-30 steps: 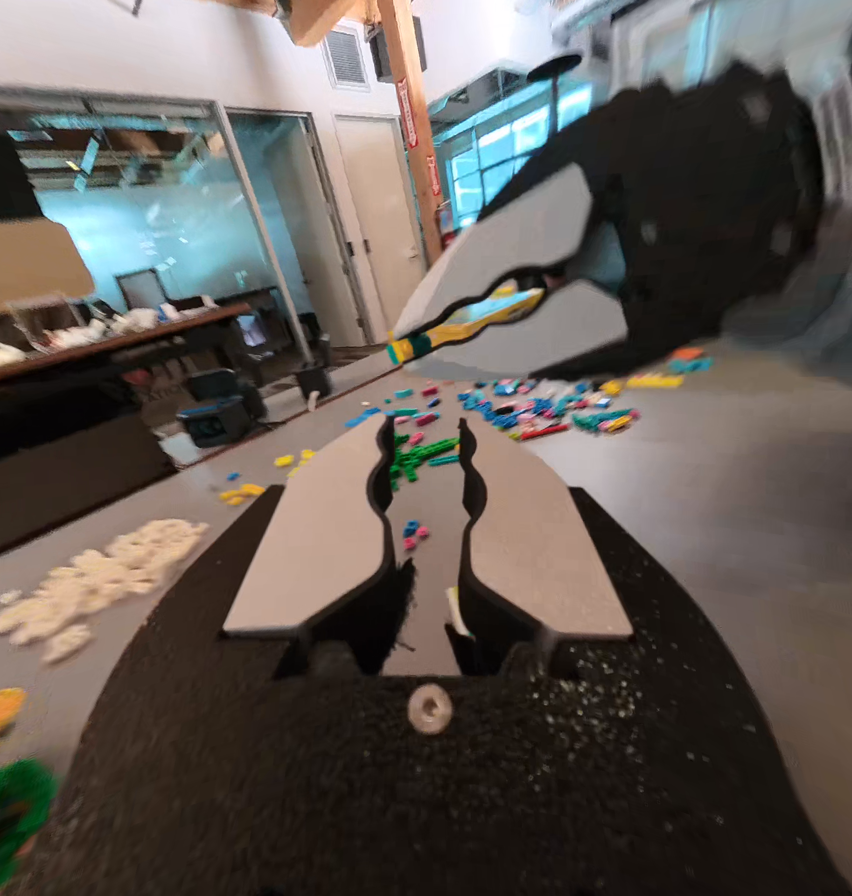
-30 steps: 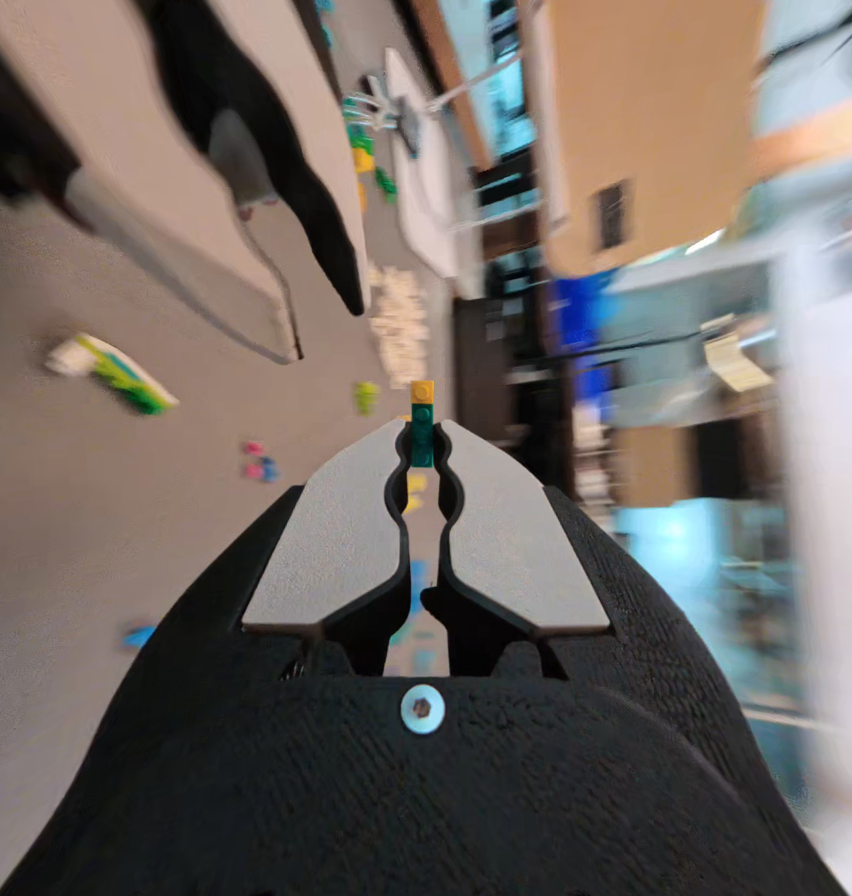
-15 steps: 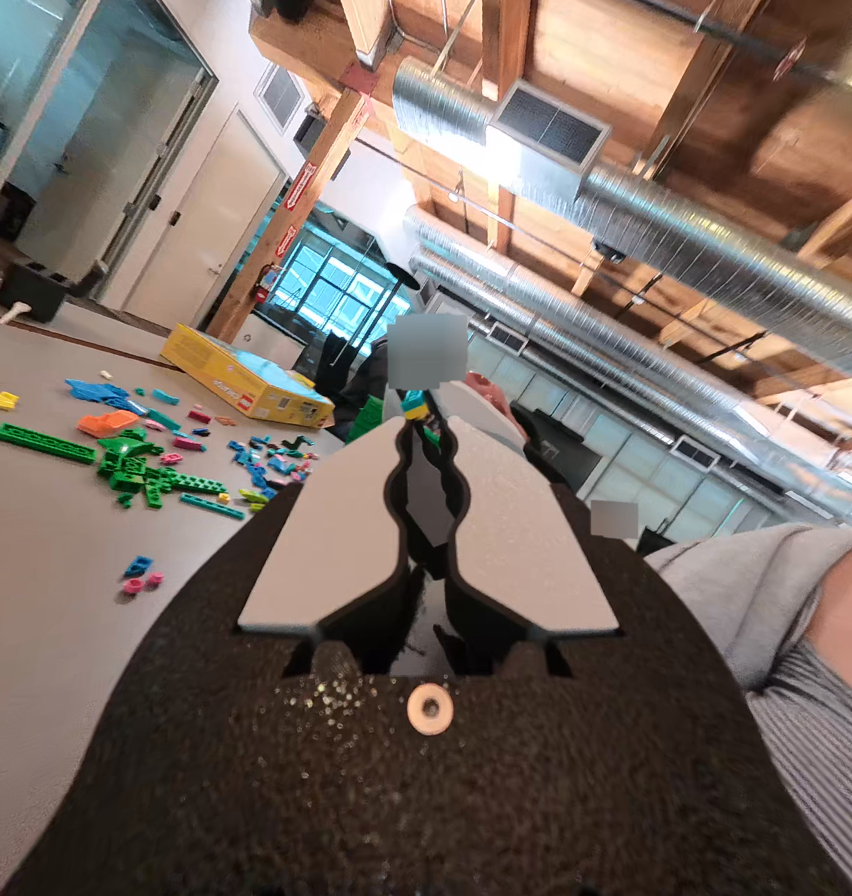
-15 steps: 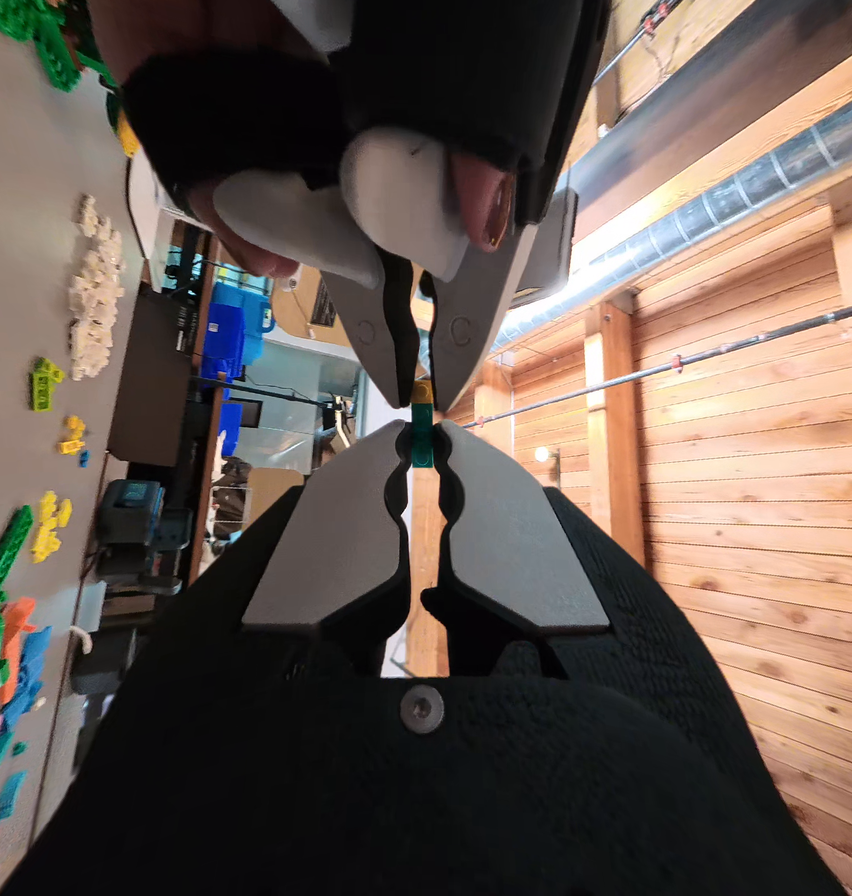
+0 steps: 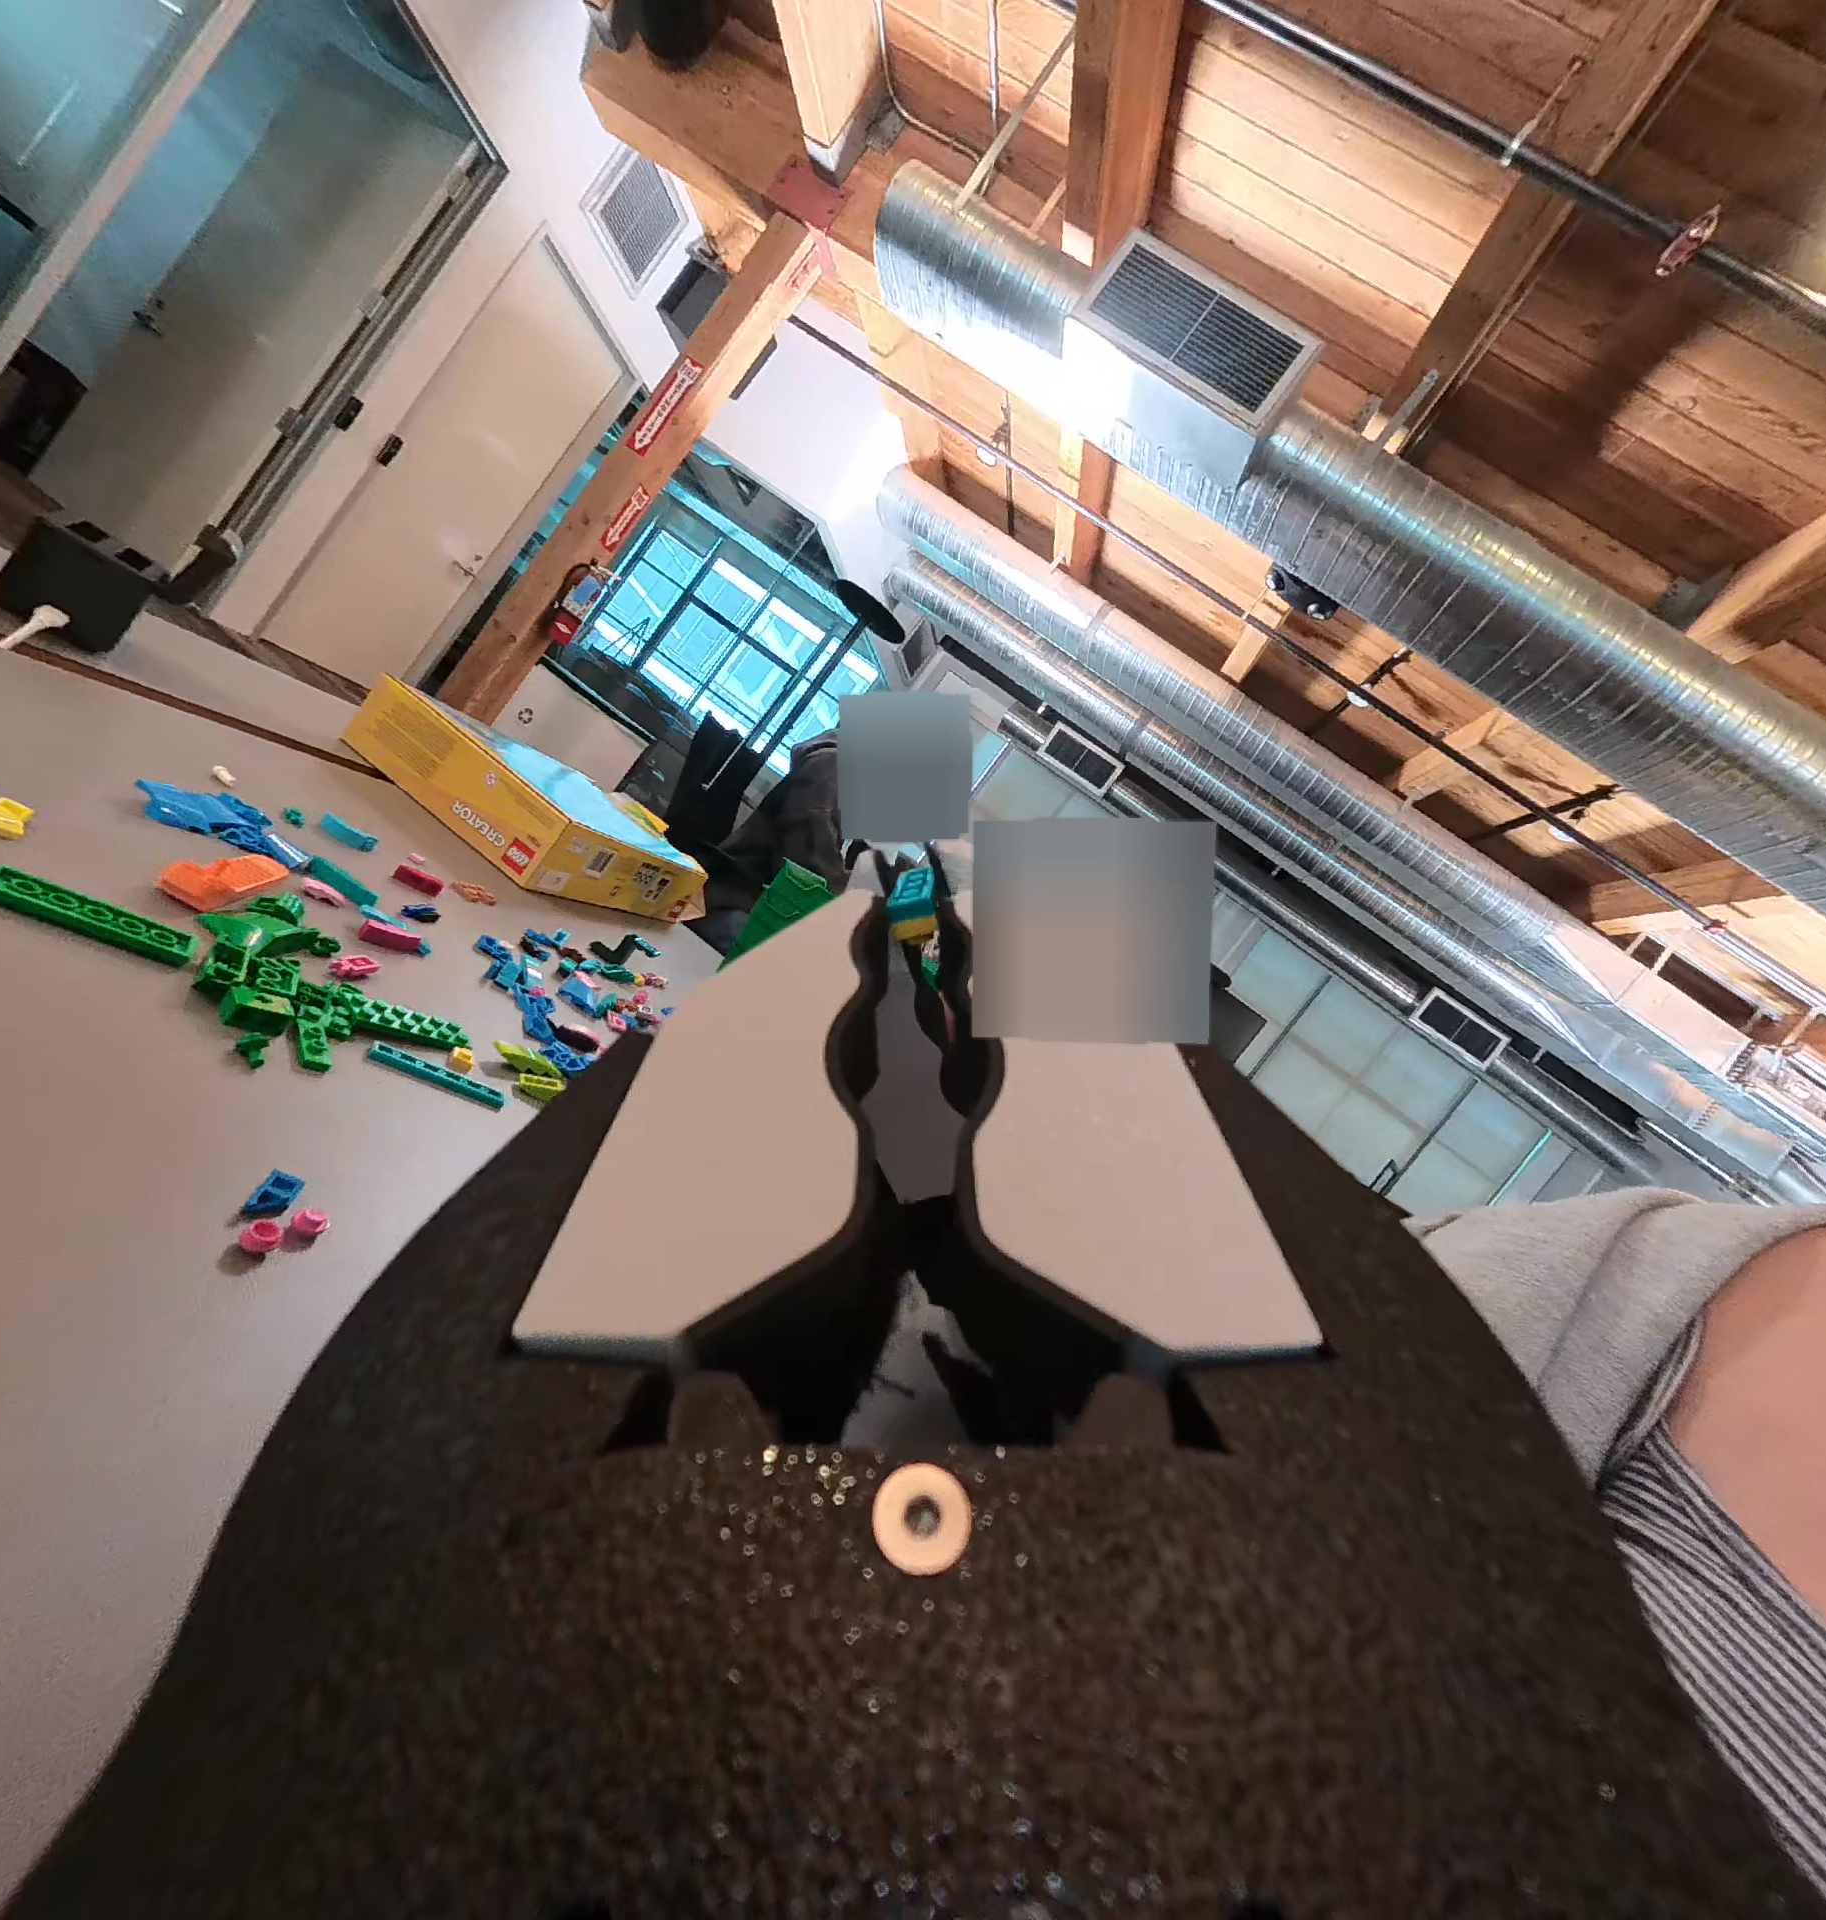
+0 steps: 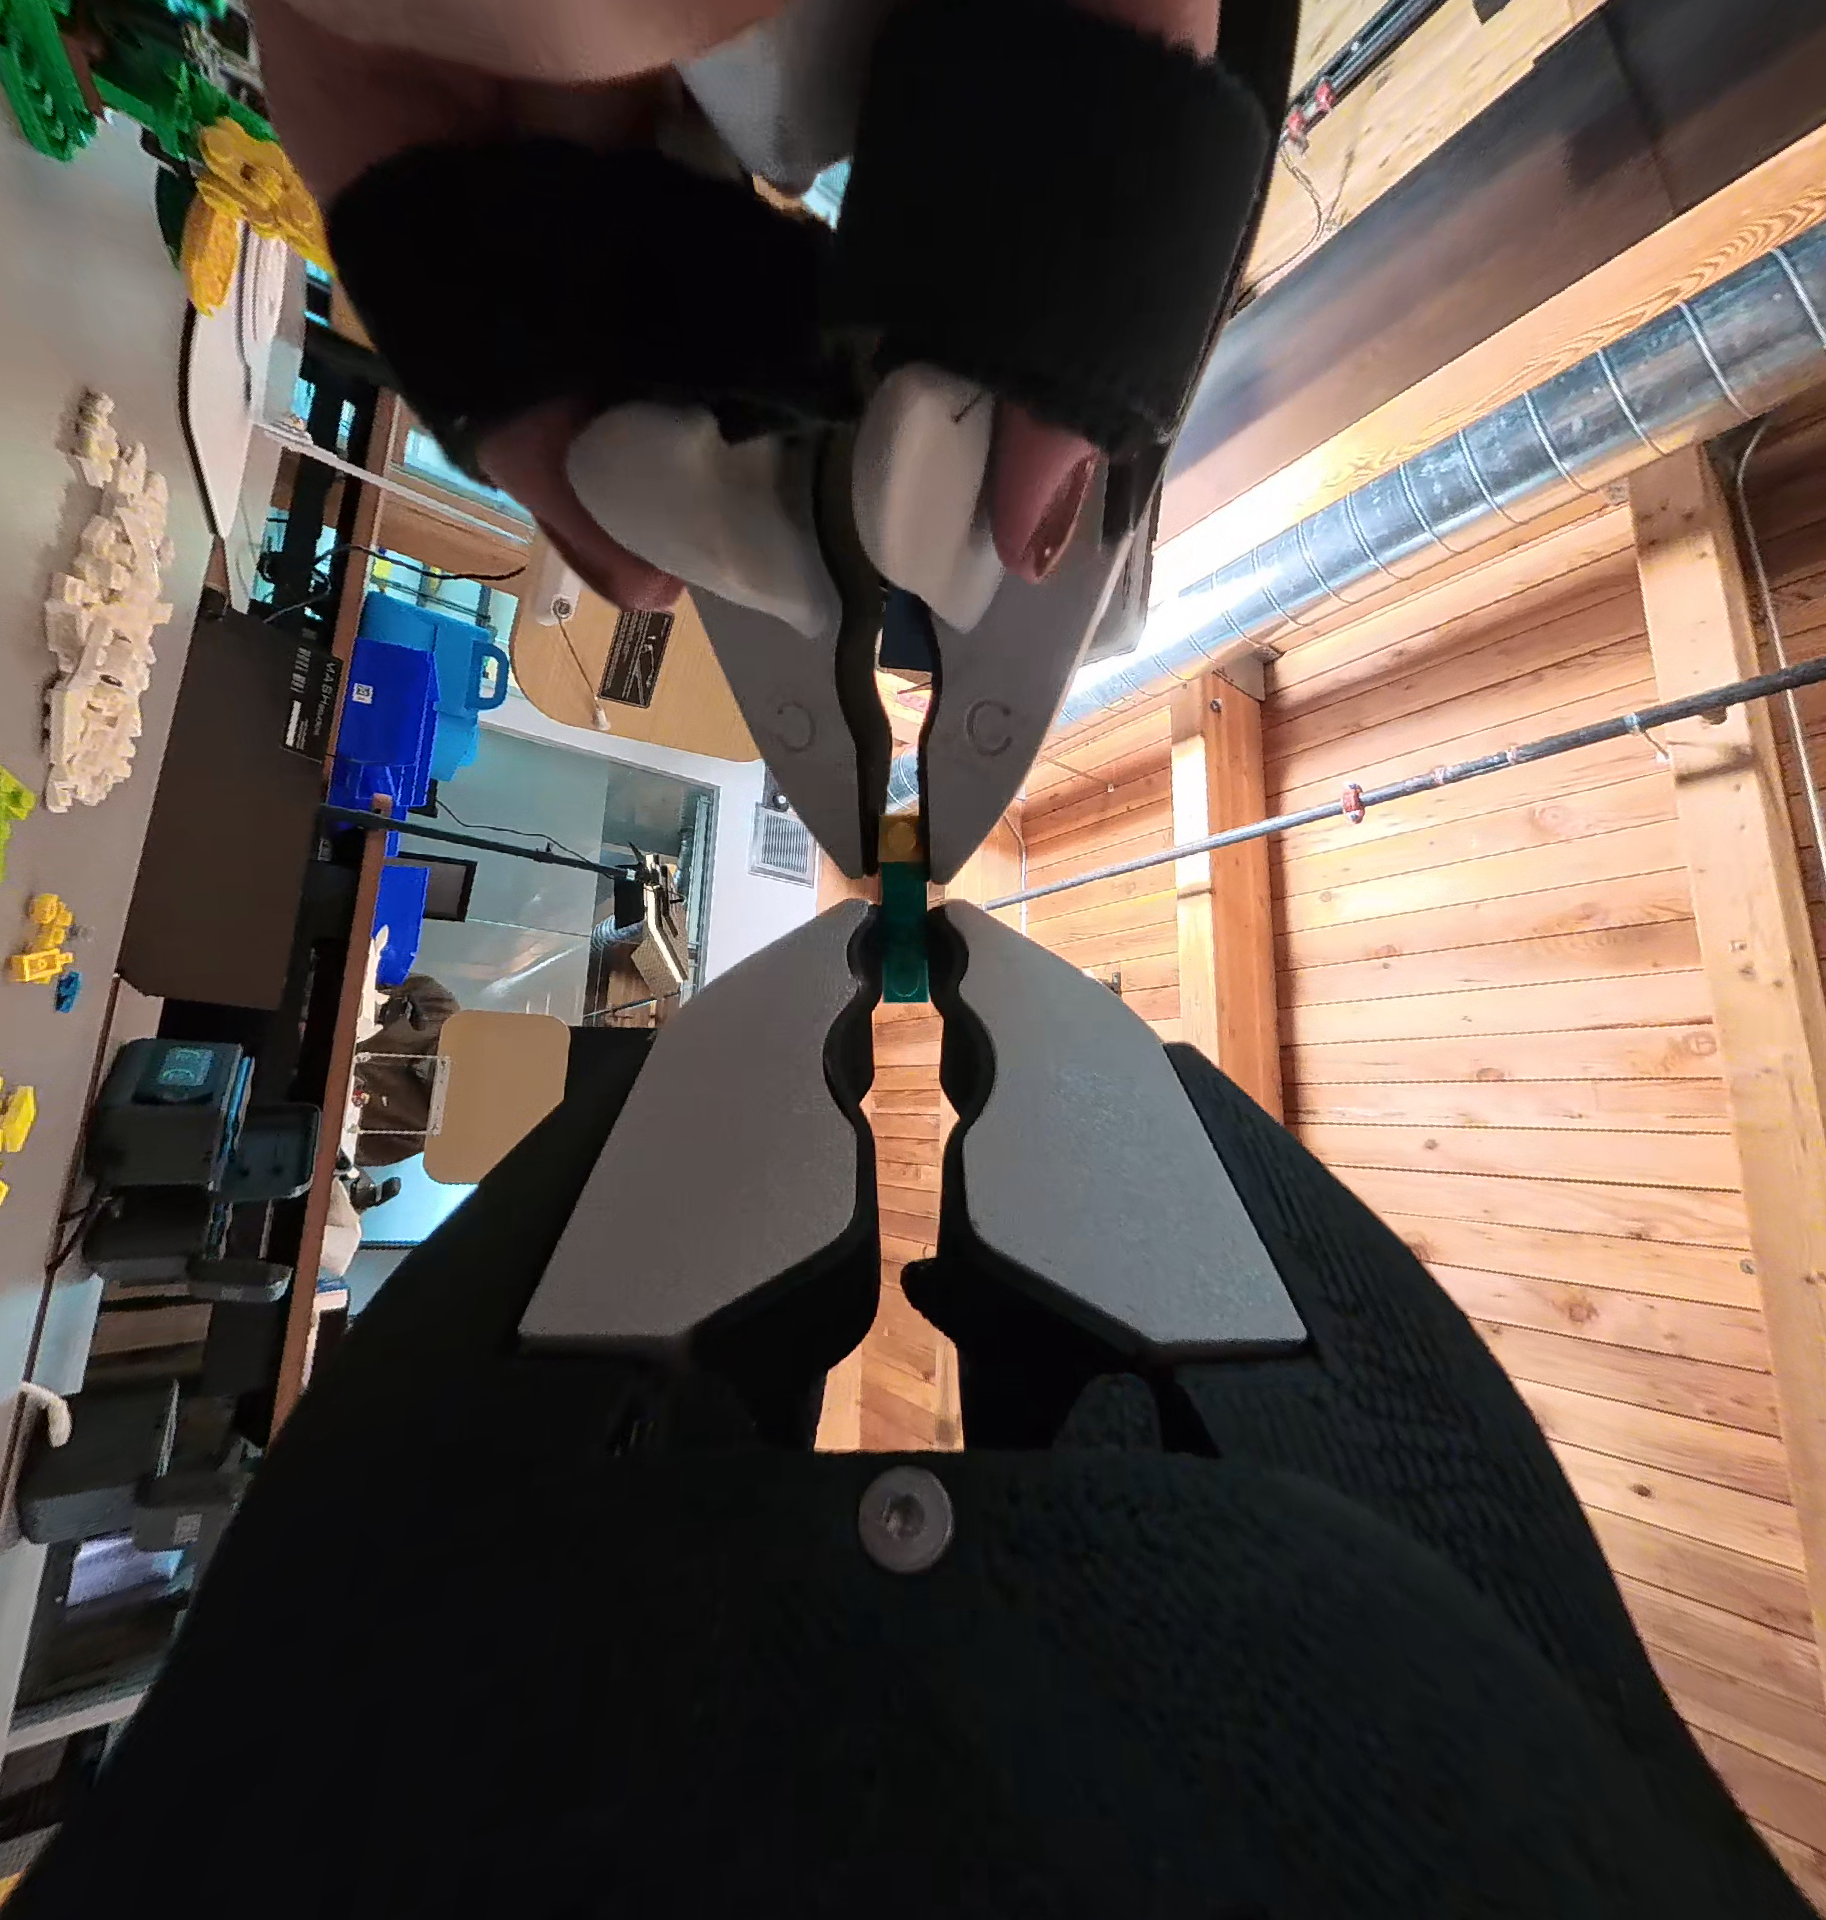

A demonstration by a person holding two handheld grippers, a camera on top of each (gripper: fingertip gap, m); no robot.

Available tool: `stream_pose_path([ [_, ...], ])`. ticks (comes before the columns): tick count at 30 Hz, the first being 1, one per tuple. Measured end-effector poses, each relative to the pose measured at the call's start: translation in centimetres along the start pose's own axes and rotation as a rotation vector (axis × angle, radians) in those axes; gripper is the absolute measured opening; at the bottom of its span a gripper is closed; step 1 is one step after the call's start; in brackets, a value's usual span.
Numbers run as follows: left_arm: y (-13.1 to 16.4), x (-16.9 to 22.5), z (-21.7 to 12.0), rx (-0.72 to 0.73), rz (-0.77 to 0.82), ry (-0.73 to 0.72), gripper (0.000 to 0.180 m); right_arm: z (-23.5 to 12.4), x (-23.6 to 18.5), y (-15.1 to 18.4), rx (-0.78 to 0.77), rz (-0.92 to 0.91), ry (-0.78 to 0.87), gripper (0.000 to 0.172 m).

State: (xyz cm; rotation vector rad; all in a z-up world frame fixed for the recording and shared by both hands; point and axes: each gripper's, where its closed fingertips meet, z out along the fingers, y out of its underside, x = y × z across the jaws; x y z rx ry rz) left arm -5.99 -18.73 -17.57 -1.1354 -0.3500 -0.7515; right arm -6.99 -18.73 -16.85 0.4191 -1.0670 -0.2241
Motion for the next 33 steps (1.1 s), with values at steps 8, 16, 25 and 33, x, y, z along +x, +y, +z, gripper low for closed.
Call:
stream_pose_path([
  [8,0.1,0.1,0.1,-0.006,-0.024,0.012,0.008,-0.1,0.2,0.0,-0.007,0.001,0.004,0.006],
  [16,0.4,0.0,0.1,-0.039,-0.014,0.006,0.007,-0.1,0.1,0.1,-0.02,0.015,-0.005,0.006],
  [25,1.3,-0.4,0.0,-0.189,0.275,-0.055,0.008,-0.4,-0.7,0.0,0.003,0.238,-0.197,0.006],
  [33,2.1,-0.5,-0.3,-0.267,0.4,-0.03,0.007,-1.4,-1.8,-0.7,0.014,0.665,-0.534,0.004],
])
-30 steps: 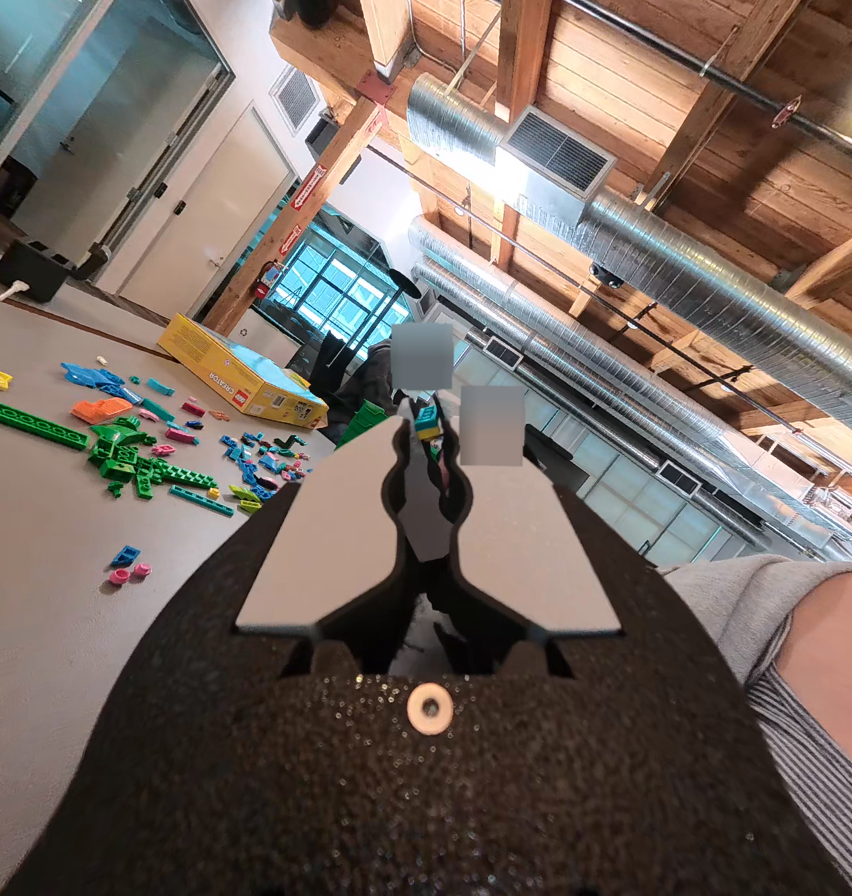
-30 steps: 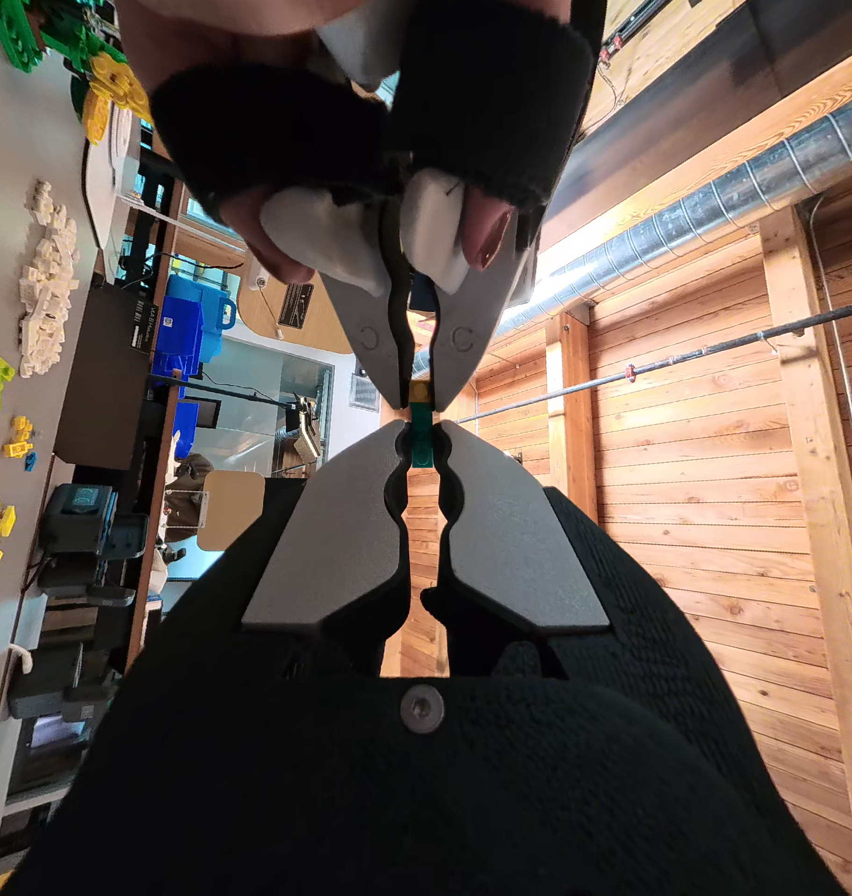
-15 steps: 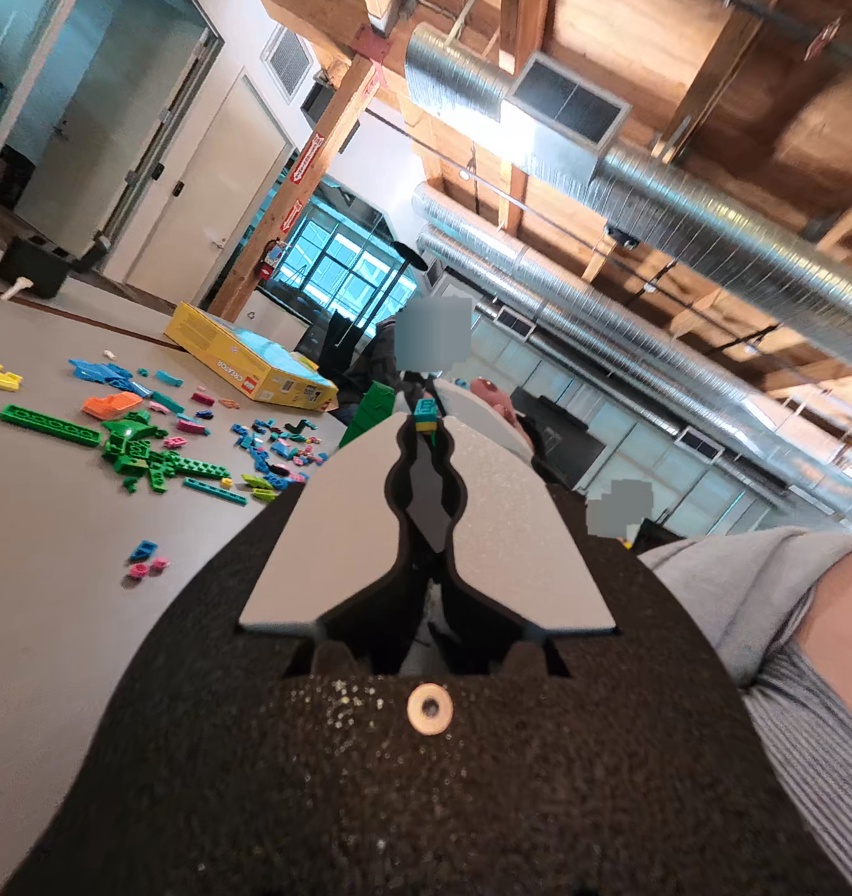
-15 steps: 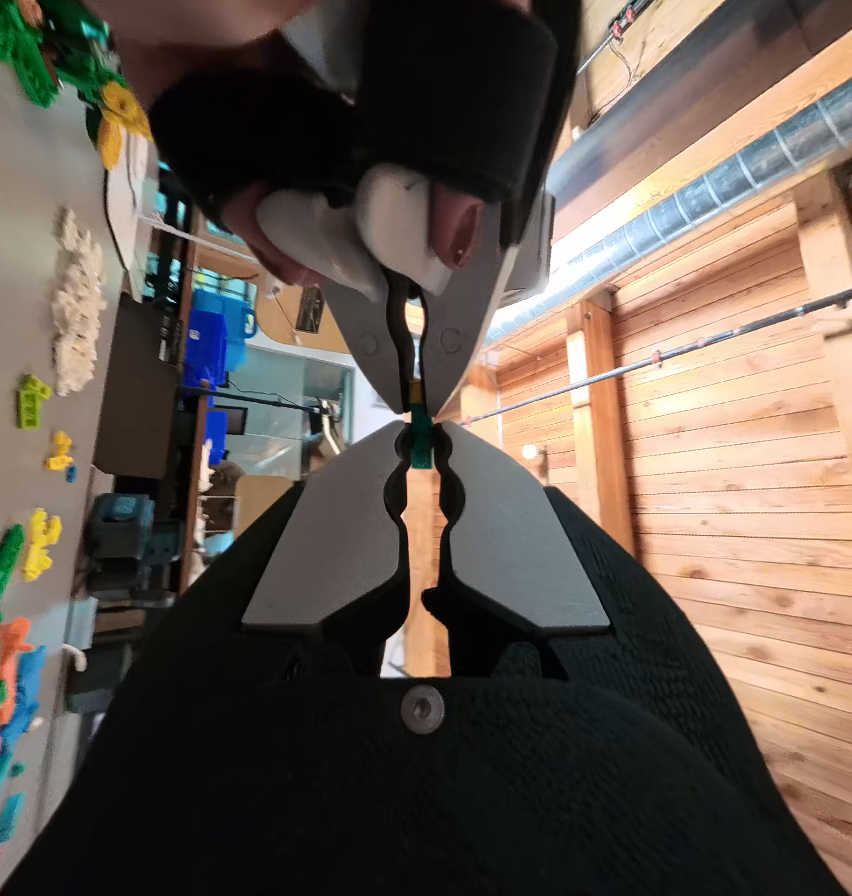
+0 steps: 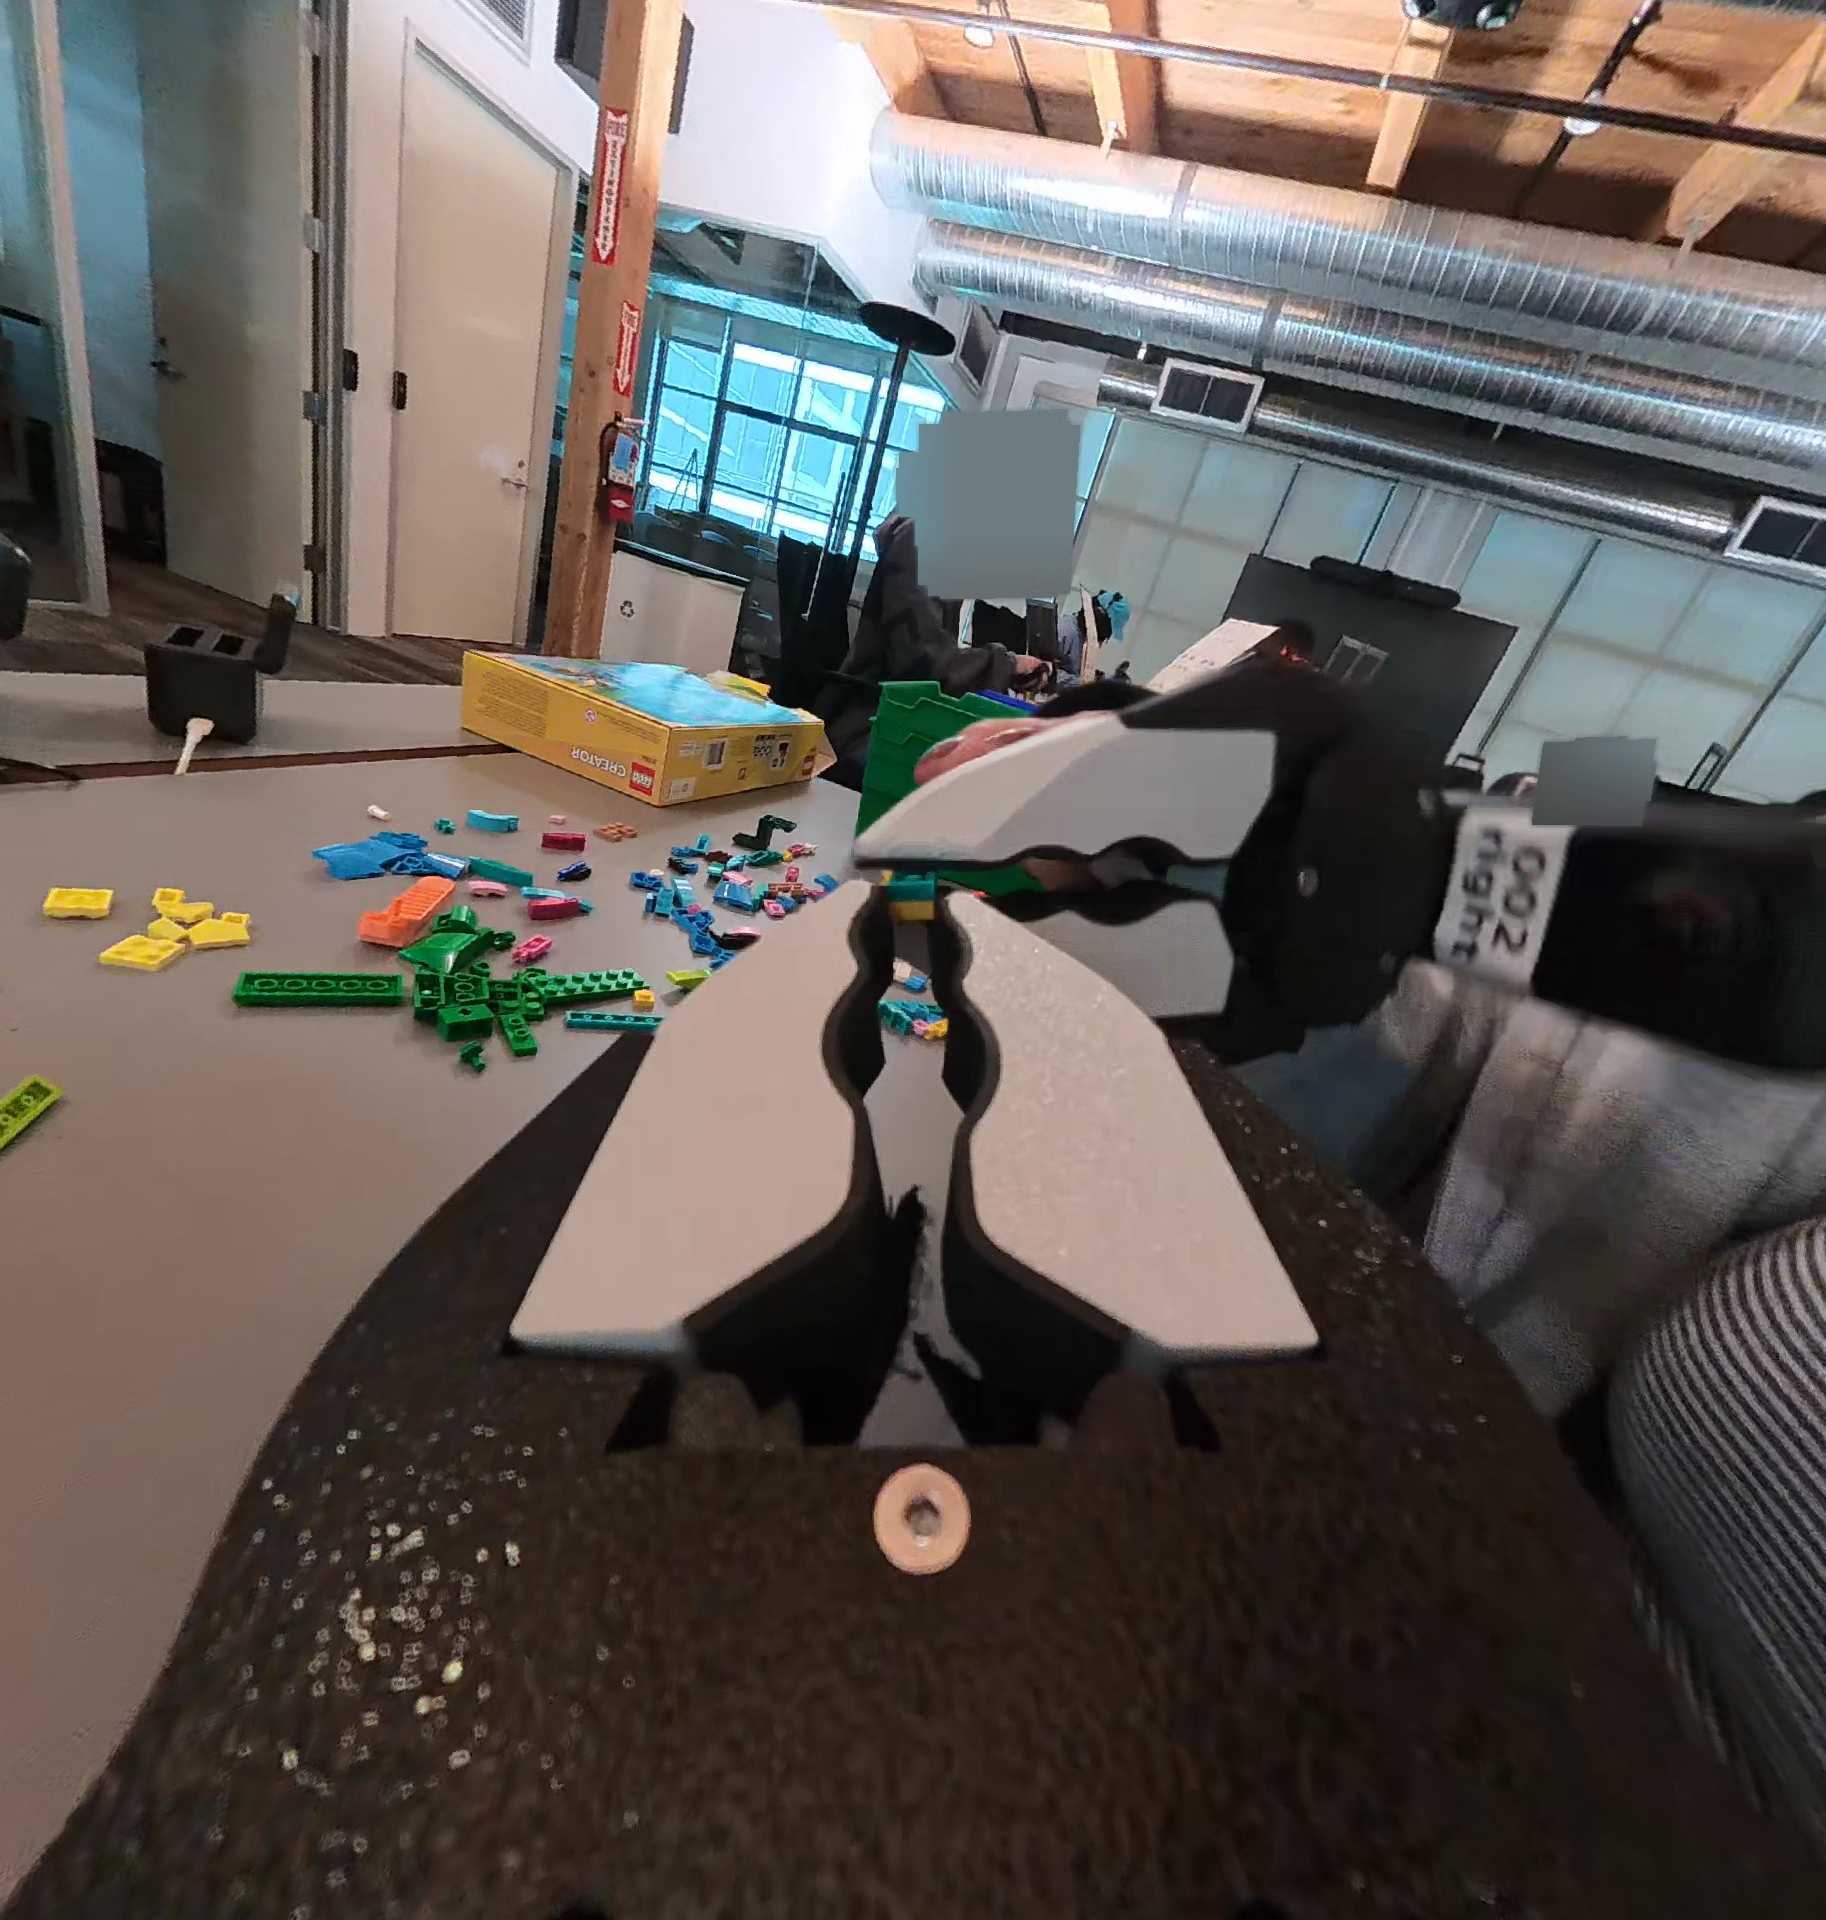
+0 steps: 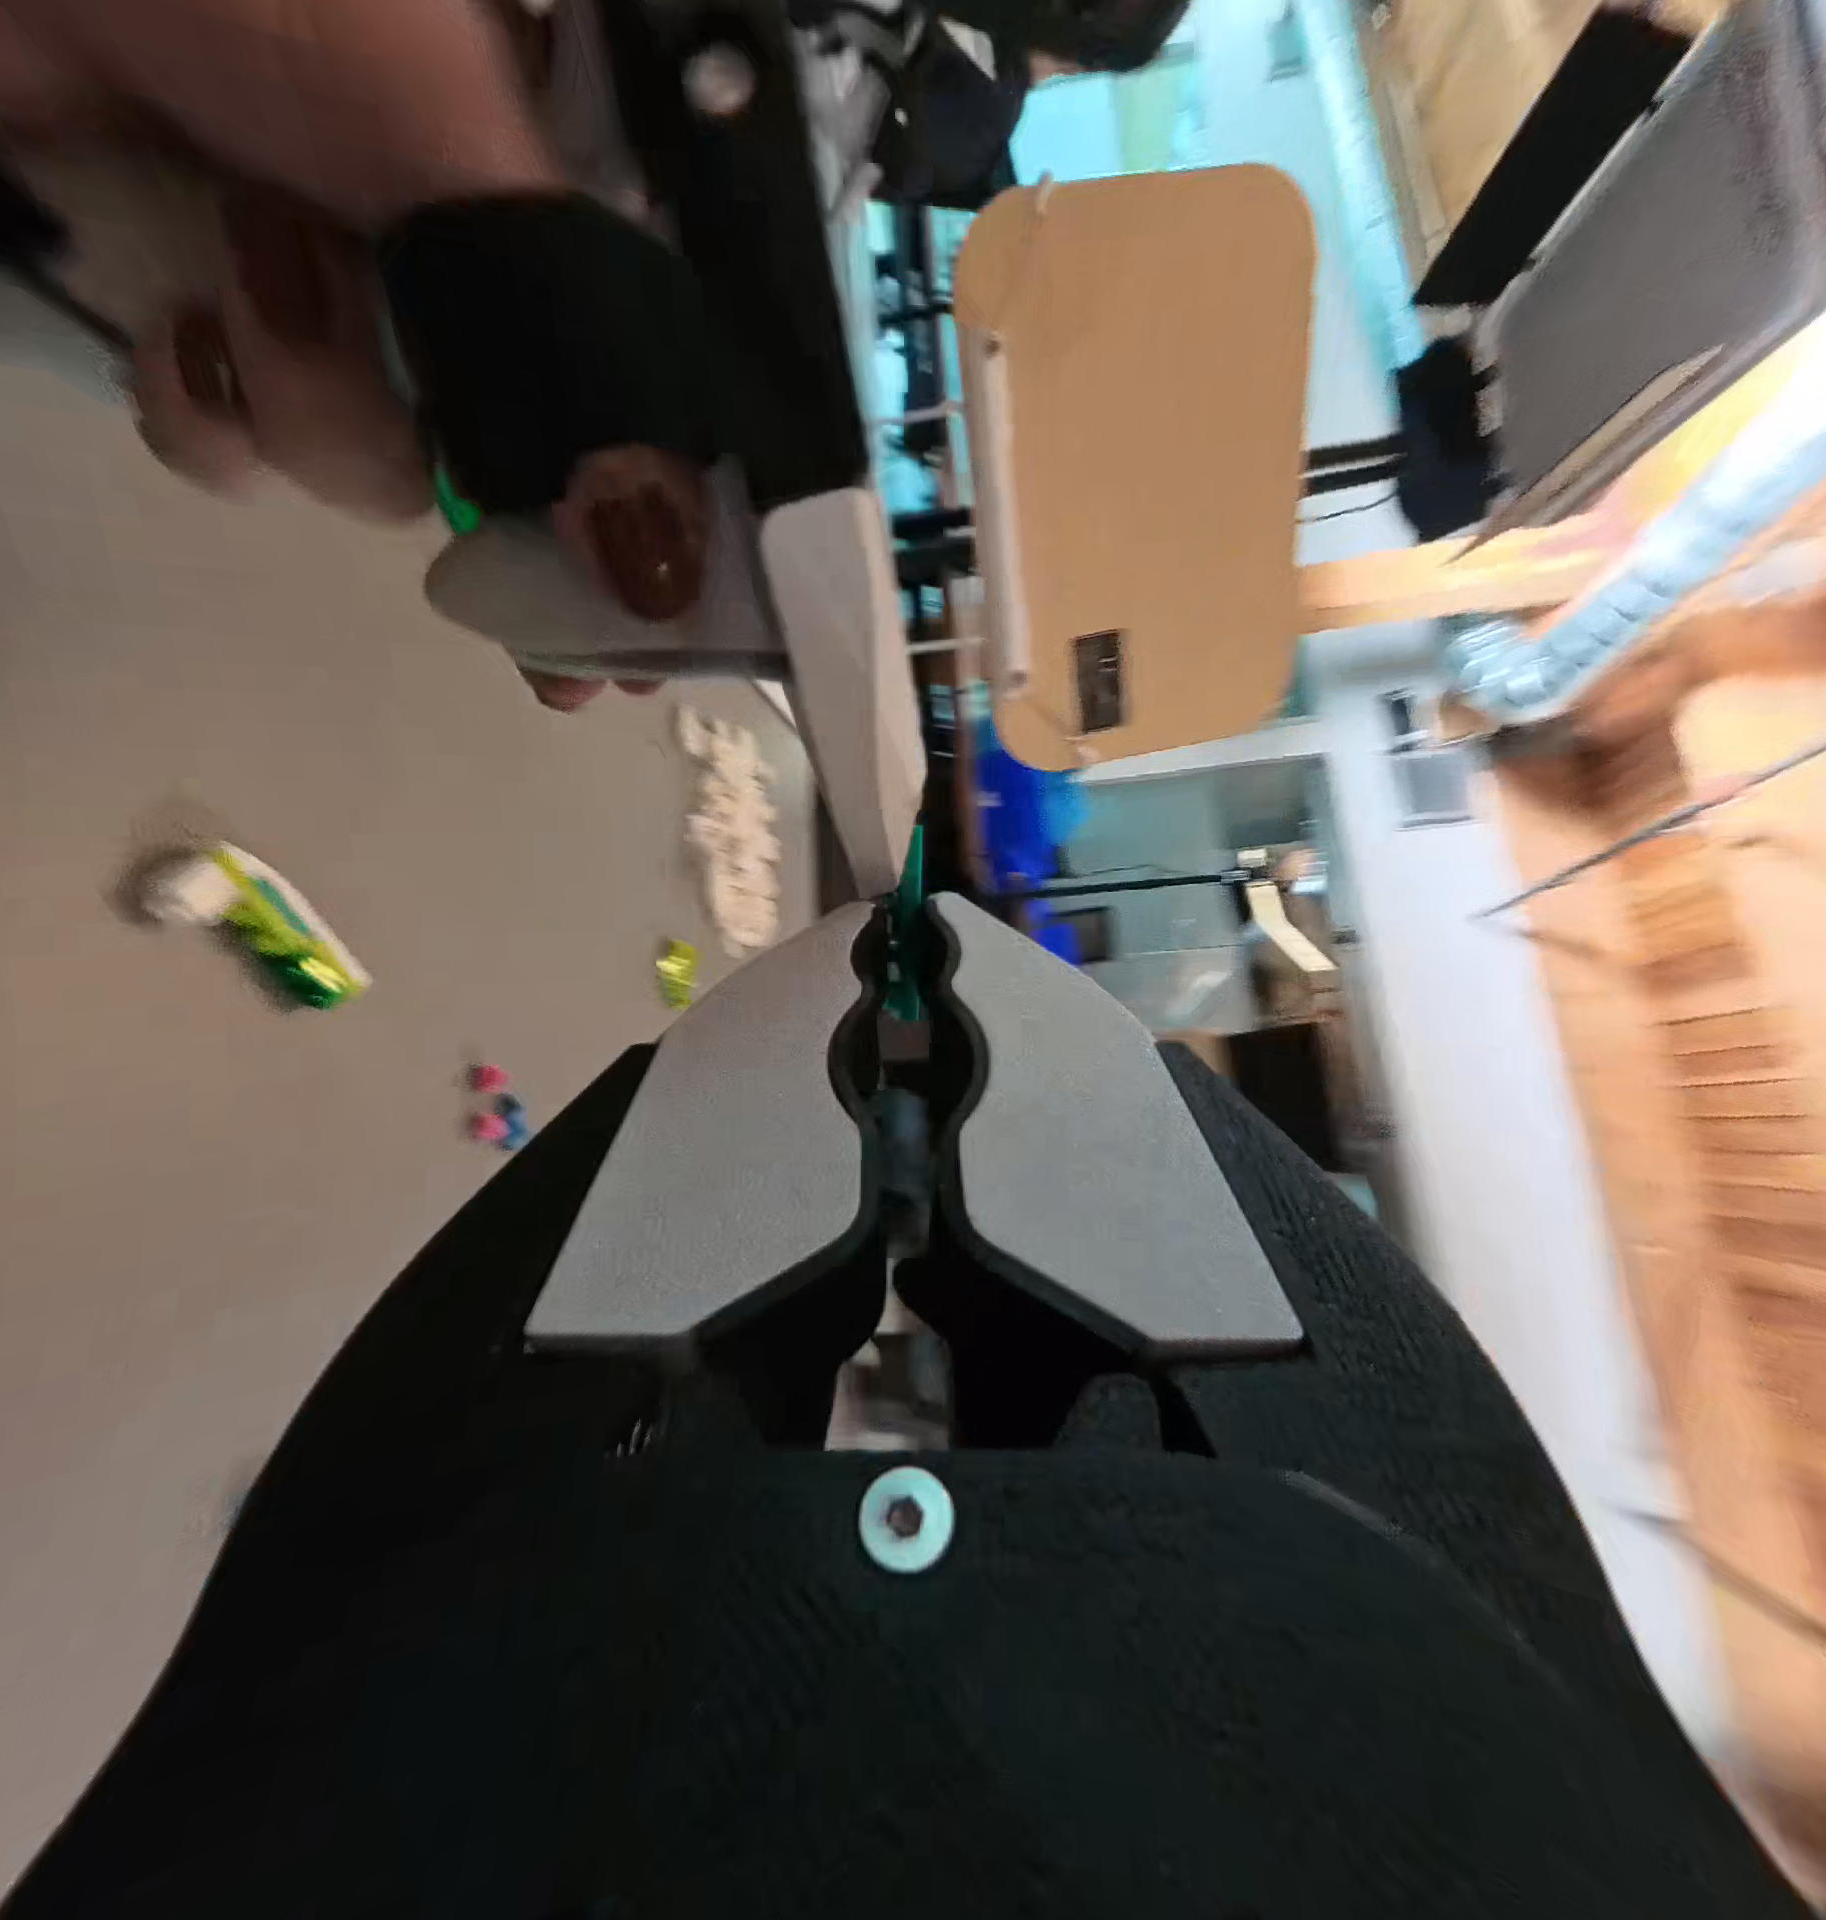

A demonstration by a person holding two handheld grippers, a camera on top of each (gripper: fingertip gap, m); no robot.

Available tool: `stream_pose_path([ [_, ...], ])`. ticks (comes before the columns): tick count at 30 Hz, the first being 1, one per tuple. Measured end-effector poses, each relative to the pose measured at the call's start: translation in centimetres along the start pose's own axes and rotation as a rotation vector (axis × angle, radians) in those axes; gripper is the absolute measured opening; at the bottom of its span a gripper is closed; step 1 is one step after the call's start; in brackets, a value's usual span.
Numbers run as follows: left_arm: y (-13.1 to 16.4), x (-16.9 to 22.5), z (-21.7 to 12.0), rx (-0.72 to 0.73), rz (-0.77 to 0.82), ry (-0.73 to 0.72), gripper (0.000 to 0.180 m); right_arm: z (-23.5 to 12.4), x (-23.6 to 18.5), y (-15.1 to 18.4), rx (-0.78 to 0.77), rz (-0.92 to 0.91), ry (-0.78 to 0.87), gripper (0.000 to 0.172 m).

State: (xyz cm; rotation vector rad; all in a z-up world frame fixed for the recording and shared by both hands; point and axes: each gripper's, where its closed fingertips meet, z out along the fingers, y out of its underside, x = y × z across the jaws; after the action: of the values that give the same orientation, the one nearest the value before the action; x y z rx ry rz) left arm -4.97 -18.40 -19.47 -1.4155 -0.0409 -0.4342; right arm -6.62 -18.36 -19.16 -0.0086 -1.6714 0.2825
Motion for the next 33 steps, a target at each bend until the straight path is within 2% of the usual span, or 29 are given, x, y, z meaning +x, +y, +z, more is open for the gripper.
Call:
stream_pose_path([
  [5,0.4,0.3,0.2,-0.008,-0.015,0.031,0.007,-0.4,-0.9,-0.1,0.073,0.432,-0.26,0.003],
  [9,0.7,0.3,0.3,-0.017,-0.046,0.049,0.007,-0.6,-1.5,-0.1,0.1,0.637,-0.383,0.003],
  [16,1.4,0.2,0.4,-0.039,-0.058,0.057,0.007,-0.8,-2.4,0.1,0.134,0.89,-0.542,0.003],
  [20,1.3,-0.2,0.4,-0.018,-0.167,0.069,0.007,-0.3,-2.3,0.4,0.104,0.746,-0.427,0.003],
  [24,0.8,-0.4,0.2,0.036,-0.259,0.085,0.008,0.2,-1.5,0.6,0.035,0.382,-0.186,0.003],
  [29,0.3,-0.3,0.2,0.072,-0.29,0.082,0.006,0.3,-0.4,0.6,-0.011,0.097,-0.001,0.002],
  [33,0.2,-0.3,0.2,0.084,-0.294,0.081,0.013,0.2,-0.1,0.5,-0.007,0.034,0.037,0.002],
])
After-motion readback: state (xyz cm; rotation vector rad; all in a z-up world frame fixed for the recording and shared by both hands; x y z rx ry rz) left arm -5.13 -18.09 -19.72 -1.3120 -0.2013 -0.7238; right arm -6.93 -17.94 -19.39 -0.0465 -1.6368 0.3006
